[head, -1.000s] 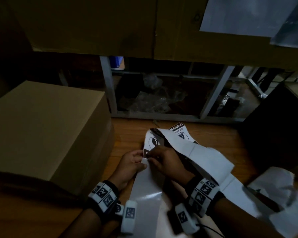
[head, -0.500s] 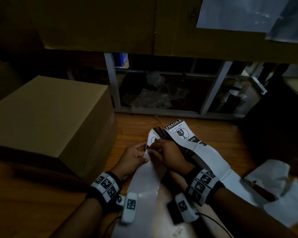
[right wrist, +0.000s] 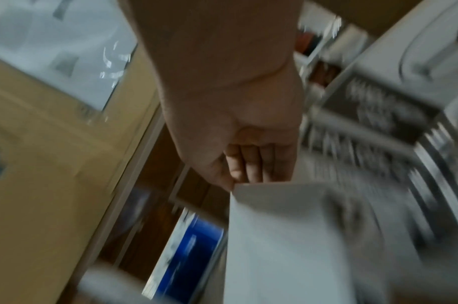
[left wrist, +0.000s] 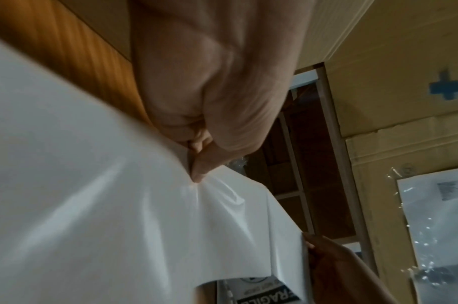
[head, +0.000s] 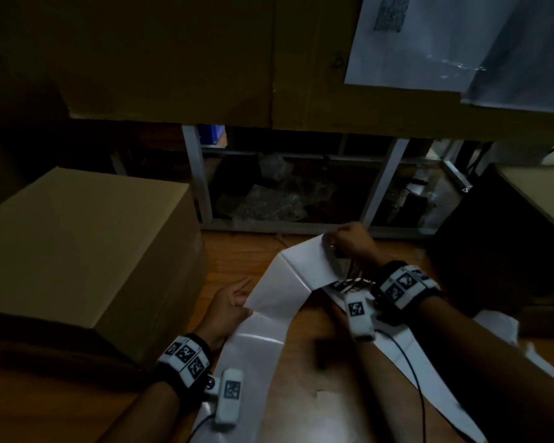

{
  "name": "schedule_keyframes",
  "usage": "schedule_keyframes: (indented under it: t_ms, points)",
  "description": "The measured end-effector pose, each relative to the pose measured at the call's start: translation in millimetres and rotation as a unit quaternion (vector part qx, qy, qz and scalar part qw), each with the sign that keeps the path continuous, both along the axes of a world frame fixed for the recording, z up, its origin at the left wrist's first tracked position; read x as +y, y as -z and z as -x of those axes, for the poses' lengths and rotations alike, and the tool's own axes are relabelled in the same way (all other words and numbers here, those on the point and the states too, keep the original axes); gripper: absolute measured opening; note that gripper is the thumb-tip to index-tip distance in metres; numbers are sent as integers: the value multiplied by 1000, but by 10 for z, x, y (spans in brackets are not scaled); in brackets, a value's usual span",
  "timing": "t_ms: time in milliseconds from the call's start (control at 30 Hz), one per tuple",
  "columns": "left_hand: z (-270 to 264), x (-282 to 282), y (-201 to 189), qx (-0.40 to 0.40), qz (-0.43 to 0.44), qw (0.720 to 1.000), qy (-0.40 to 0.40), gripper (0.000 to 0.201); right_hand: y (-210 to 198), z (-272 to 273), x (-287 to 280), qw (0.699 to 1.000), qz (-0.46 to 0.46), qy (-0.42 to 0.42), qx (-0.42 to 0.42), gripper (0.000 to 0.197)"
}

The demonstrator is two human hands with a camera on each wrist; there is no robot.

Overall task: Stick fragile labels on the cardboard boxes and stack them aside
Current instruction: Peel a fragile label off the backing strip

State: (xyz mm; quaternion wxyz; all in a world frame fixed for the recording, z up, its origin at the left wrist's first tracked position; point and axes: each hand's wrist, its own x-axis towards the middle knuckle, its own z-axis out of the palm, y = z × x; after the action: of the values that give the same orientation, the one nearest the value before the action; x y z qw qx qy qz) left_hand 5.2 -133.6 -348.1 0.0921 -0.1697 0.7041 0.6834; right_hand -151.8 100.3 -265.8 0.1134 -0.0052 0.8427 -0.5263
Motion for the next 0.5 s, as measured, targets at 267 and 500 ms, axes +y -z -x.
schedule_keyframes:
  t_ms: [267, 500]
  points:
    - [265, -73, 143, -30, 95, 995, 17, 78, -275, 350, 333, 997, -18, 76, 24, 35]
    - [458, 428, -158, 192, 538, 802, 174, 65, -117, 276, 279, 998, -48, 46, 23, 28]
